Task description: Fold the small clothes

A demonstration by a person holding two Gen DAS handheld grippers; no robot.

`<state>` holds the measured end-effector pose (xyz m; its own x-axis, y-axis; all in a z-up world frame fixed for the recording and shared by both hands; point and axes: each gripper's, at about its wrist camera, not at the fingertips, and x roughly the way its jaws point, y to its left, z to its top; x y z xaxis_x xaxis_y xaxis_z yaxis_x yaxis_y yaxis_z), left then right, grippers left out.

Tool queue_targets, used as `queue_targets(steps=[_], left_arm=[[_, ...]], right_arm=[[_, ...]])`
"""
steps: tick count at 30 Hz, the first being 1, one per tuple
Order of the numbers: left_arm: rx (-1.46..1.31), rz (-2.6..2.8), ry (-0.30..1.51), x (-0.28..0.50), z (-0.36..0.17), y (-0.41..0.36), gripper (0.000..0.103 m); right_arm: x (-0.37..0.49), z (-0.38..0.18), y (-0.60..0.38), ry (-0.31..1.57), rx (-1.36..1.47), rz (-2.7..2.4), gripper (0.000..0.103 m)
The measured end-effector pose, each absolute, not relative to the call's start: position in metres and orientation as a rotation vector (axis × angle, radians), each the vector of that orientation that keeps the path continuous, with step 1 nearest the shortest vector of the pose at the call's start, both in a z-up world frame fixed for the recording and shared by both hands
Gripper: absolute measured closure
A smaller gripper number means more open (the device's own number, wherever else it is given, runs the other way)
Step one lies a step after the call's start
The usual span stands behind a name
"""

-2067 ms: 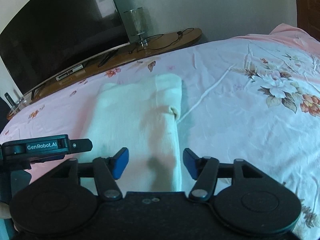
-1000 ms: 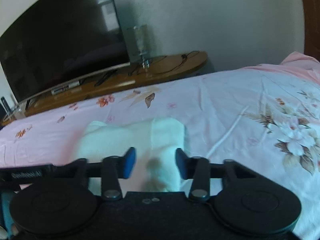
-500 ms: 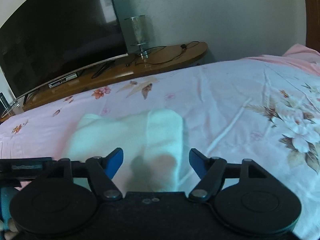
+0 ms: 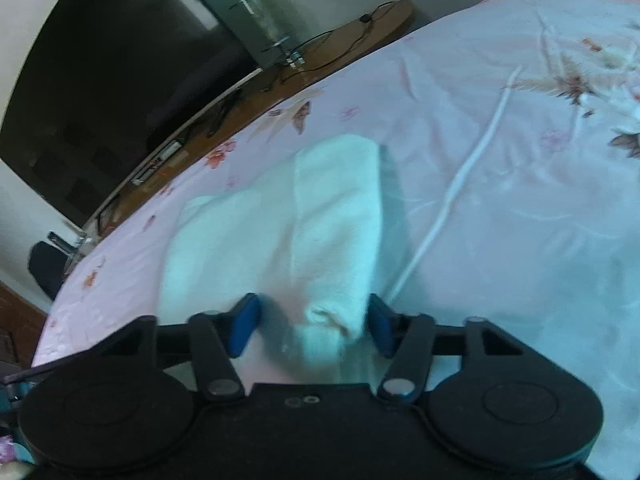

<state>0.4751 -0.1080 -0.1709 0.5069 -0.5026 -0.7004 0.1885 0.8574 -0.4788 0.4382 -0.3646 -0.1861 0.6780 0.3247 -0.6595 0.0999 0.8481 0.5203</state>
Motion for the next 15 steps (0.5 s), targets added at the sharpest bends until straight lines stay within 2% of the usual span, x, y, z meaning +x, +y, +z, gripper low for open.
queue_targets(steps=[2,4,6,15], left_arm=[[-0.371,-0.417,0.943,0.473,-0.170,-0.109,0.047],[-0.370,-0.417,0.932,0.471,-0.168,-0.110,0.054],[-0.355,-0.416,0.915,0.468,-0.164,-0.111,0.057],[-0.359,-0.444,0.851,0.459,-0.135,-0.096,0.062]], right_arm=[[0.440,-0.186,-0.362,0.821,0.551,0.142,0.054],[0.440,-0.186,-0.361,0.819,0.570,0.162,0.065],[0.438,-0.180,-0.356,0.803,0.538,0.167,0.072],[0.436,-0.148,-0.339,0.735,0.522,0.219,0.074]])
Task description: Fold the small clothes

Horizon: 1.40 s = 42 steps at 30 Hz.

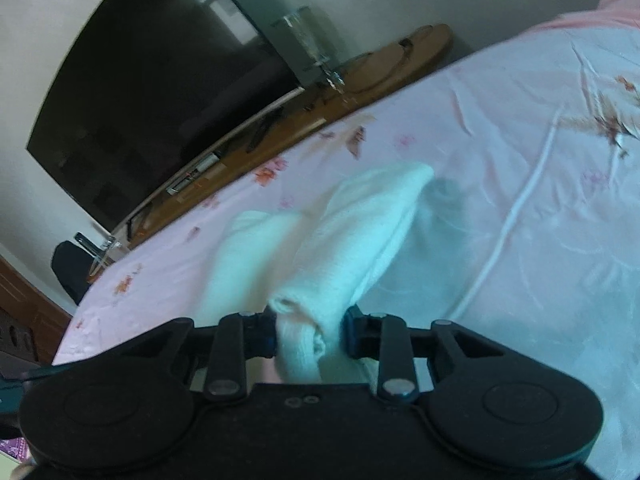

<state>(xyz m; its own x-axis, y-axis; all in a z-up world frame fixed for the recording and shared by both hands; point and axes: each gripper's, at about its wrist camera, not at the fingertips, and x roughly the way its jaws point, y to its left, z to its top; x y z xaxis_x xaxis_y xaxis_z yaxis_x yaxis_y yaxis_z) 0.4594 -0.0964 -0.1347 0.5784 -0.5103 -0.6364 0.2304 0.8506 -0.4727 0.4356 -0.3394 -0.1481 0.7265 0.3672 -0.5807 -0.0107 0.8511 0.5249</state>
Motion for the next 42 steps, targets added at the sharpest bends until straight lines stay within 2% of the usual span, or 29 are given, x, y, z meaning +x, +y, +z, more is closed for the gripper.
queue_targets(steps=[8,18,26,33,34,35,37,41,42], left_arm=[[-0.363,-0.432,0.791,0.439,-0.104,-0.041,0.062],[-0.351,-0.312,0.759,0.430,-0.085,0.077,0.062],[-0.355,-0.223,0.767,0.442,-0.105,0.152,0.062],[-0.366,-0.172,0.834,0.460,-0.156,0.183,0.061],[-0.367,-0.169,0.849,0.459,-0.164,0.184,0.060],[-0.372,-0.161,0.857,0.459,-0.171,0.185,0.050],[-0.374,-0.146,0.835,0.455,-0.178,0.186,0.044],[-0.350,-0.108,0.814,0.441,-0.166,0.184,0.042],[-0.336,-0.088,0.785,0.433,-0.158,0.184,0.042]], right_arm=[[0.421,-0.116,-0.297,0.681,0.513,0.246,0.074],[0.433,-0.100,-0.192,0.677,0.502,0.348,0.074],[0.460,-0.119,-0.119,0.714,0.515,0.416,0.074],[0.474,-0.151,-0.086,0.777,0.489,0.409,0.074],[0.476,-0.157,-0.083,0.789,0.484,0.402,0.074],[0.477,-0.163,-0.081,0.803,0.473,0.396,0.074],[0.476,-0.174,-0.077,0.823,0.417,0.365,0.071],[0.471,-0.177,-0.084,0.820,0.368,0.303,0.057],[0.468,-0.171,-0.086,0.802,0.350,0.290,0.056]])
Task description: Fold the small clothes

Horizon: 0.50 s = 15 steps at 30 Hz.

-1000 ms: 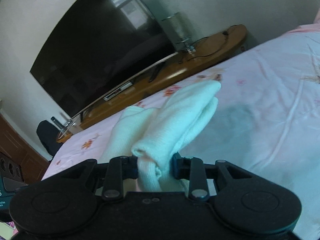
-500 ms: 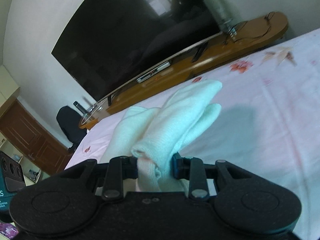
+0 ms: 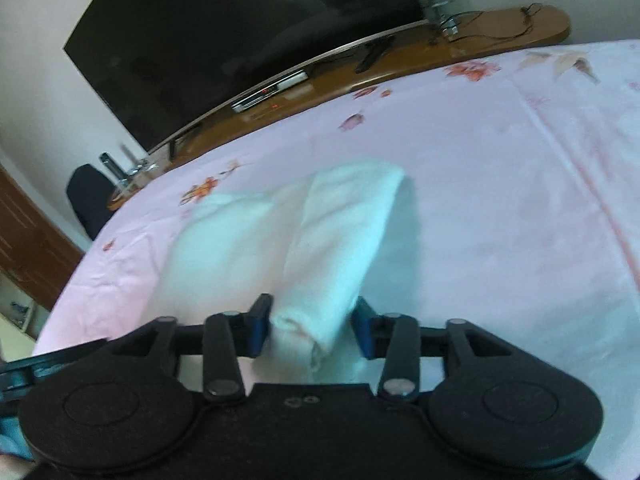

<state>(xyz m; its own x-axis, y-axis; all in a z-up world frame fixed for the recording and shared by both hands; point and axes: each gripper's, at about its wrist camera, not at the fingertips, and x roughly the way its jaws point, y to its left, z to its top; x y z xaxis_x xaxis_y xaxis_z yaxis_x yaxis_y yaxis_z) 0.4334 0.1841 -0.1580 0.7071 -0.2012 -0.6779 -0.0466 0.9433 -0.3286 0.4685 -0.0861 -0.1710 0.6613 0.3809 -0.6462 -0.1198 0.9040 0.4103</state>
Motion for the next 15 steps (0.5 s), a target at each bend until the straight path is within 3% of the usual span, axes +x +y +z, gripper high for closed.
queue_targets(steps=[7,15], left_arm=[[-0.272,-0.165,0.761,0.422,-0.139,0.164,0.042],[-0.152,-0.118,0.835,0.421,-0.157,0.136,0.042]], right_arm=[[0.437,-0.119,-0.084,0.646,0.204,0.291,0.064],[0.441,-0.153,-0.059,0.789,0.130,0.276,0.066]])
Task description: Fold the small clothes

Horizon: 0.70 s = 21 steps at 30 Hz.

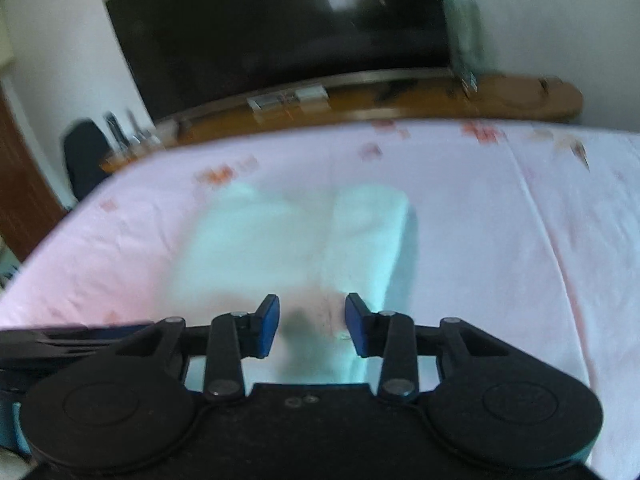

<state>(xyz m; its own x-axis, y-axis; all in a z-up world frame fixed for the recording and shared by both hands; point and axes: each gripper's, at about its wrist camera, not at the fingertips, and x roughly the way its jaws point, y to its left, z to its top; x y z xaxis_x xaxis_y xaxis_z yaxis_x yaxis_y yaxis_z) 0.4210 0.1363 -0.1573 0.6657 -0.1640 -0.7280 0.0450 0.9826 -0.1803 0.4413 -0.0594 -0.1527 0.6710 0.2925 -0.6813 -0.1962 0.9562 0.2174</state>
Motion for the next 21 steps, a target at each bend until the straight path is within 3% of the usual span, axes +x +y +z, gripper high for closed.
queue_targets(steps=[7,9,12,14,16,21], left_arm=[[-0.139,-0.061,0.827,0.397,-0.126,0.141,0.042],[-0.130,-0.049,0.819,0.386,-0.116,0.143,0.042],[-0.113,-0.047,0.805,0.370,-0.104,0.143,0.041],[-0.099,-0.046,0.791,0.358,-0.096,0.143,0.024],[-0.087,-0.045,0.756,0.340,-0.086,0.144,0.015],[-0.080,-0.047,0.721,0.295,-0.064,0.149,0.013]], right_arm=[[0.410,-0.114,-0.075,0.716,0.175,0.270,0.059],[0.397,-0.107,-0.077,0.716,0.172,0.269,0.051],[0.380,-0.102,-0.078,0.735,0.179,0.266,0.051],[0.367,-0.100,-0.077,0.740,0.178,0.251,0.050],[0.356,-0.099,-0.075,0.752,0.177,0.243,0.043],[0.313,-0.085,-0.070,0.757,0.146,0.238,0.039]])
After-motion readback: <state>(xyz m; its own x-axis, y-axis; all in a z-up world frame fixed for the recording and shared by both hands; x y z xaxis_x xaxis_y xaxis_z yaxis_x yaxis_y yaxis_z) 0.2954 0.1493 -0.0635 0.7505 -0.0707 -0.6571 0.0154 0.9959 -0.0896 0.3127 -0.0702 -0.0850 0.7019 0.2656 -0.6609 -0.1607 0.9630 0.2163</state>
